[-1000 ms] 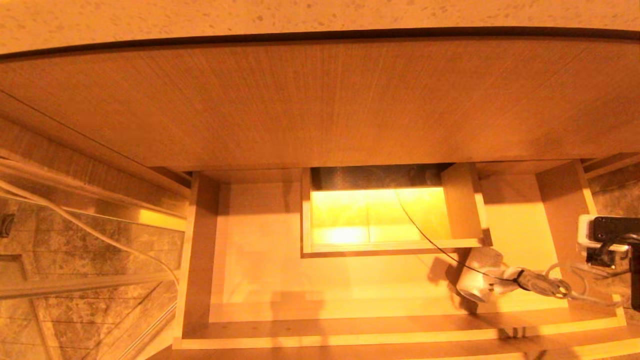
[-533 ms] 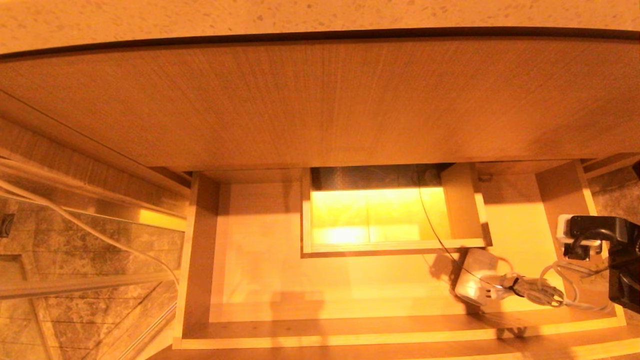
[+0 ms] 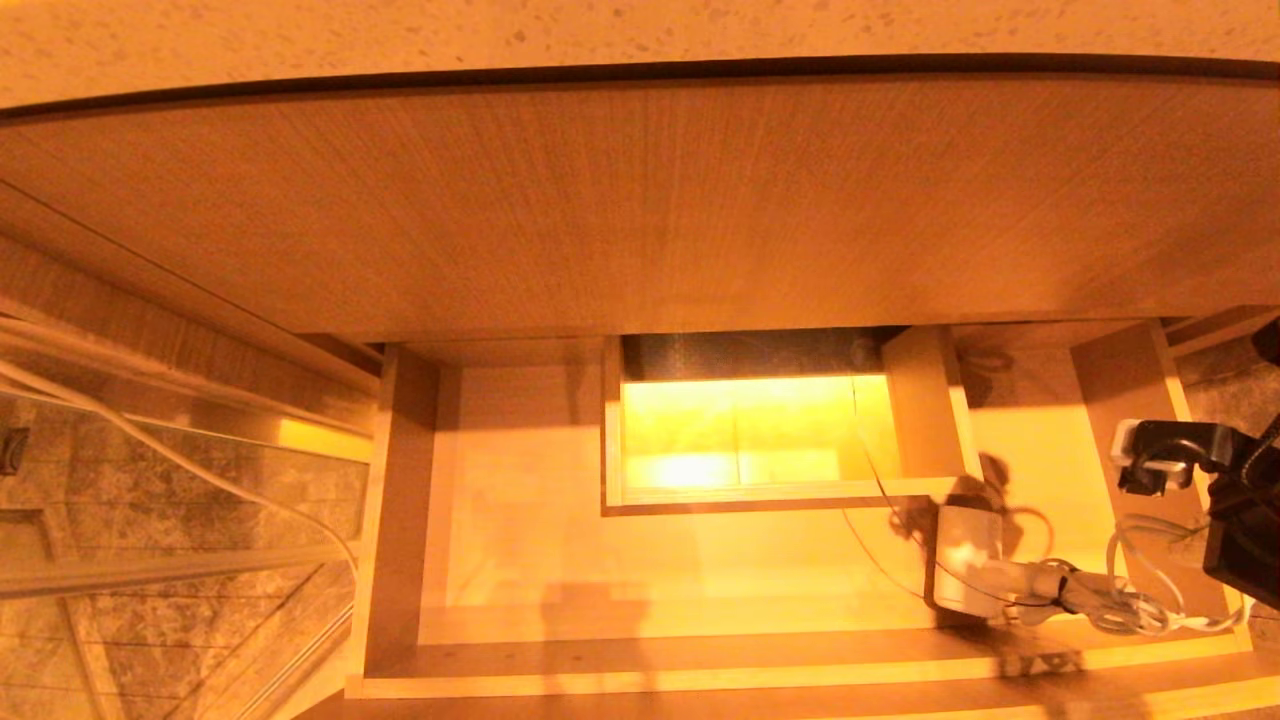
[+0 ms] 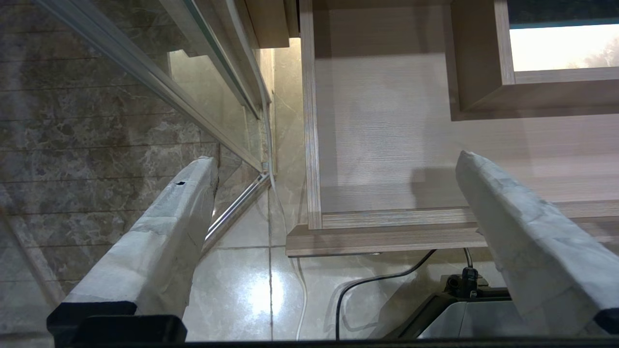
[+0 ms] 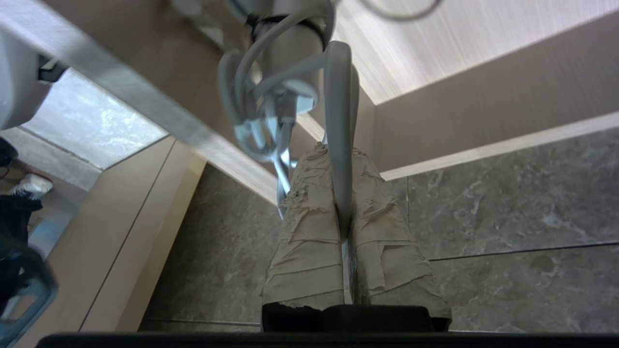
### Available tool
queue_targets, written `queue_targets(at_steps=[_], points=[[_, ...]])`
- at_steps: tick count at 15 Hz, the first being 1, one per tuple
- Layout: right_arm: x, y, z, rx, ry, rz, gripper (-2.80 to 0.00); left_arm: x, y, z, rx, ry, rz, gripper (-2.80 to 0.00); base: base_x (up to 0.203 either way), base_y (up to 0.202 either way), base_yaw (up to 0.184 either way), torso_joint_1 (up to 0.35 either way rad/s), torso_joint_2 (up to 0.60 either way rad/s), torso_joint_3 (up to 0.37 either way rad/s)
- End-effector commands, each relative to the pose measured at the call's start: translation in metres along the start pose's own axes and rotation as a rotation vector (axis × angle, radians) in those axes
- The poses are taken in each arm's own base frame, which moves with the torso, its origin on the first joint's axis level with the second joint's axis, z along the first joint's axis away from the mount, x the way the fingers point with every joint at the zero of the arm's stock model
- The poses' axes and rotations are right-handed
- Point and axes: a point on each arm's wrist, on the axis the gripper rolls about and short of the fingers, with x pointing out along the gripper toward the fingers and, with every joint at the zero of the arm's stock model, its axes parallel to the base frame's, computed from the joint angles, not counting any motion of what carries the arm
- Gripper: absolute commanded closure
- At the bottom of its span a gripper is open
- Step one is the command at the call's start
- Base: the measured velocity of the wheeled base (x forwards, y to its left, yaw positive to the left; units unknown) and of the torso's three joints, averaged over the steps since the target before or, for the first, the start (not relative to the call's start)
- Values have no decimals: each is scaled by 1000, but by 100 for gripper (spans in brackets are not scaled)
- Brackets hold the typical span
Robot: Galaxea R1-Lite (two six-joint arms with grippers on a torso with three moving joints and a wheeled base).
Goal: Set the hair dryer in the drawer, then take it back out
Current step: Put it into the drawer
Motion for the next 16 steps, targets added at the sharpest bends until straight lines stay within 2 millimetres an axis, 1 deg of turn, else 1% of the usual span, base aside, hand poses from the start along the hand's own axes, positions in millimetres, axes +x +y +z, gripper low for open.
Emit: queue_targets(at_steps=[1,3,6,11,14,16], points=[[11,-5,-3,10,21,16,0,0,0,0,0,0,0,-280,0,0,0,0,0,0],[21,-11,-9,36,38,11,0,0,0,0,0,0,0,-280,0,0,0,0,0,0],[31,-19,-17,57,57,1,0,0,0,0,0,0,0,-280,0,0,0,0,0,0],[50,-31,-24,87,66,-30,0,0,0,0,0,0,0,-280,0,0,0,0,0,0],[66,-40,-31,108,72,-57,0,0,0,0,0,0,0,-280,0,0,0,0,0,0],[78,-48,-40,124,86,-73,0,0,0,0,0,0,0,-280,0,0,0,0,0,0]])
